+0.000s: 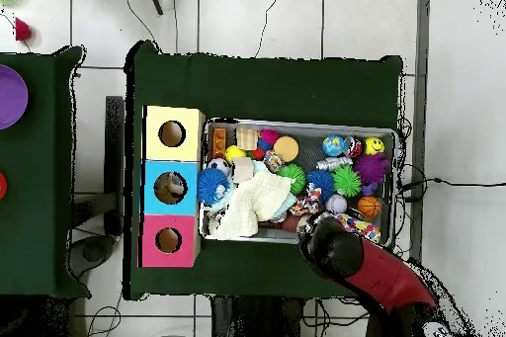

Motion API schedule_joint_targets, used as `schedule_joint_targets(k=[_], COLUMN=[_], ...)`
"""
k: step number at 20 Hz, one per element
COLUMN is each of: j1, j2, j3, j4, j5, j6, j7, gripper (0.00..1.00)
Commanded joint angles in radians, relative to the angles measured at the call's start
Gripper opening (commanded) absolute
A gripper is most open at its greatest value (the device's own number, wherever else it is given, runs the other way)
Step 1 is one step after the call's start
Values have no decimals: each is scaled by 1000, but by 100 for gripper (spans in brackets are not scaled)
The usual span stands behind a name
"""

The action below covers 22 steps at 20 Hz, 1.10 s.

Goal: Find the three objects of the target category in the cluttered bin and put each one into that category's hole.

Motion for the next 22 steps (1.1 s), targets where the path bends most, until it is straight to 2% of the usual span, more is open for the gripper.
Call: schedule_joint_targets(k=[1,8,15,18,22], j1=[-63,-107,-111,-121,-119], j2=[117,171,180,194,172], j3=[125,128,100,102,104], j4=[-64,-83,-91,-89,-84], j5=[-87,-140,-182,-196,-199], j6=[-50,-79,-110,-175,-189], j7=[-24,-19,-9,16,34], gripper=[100,100,100,100,100])
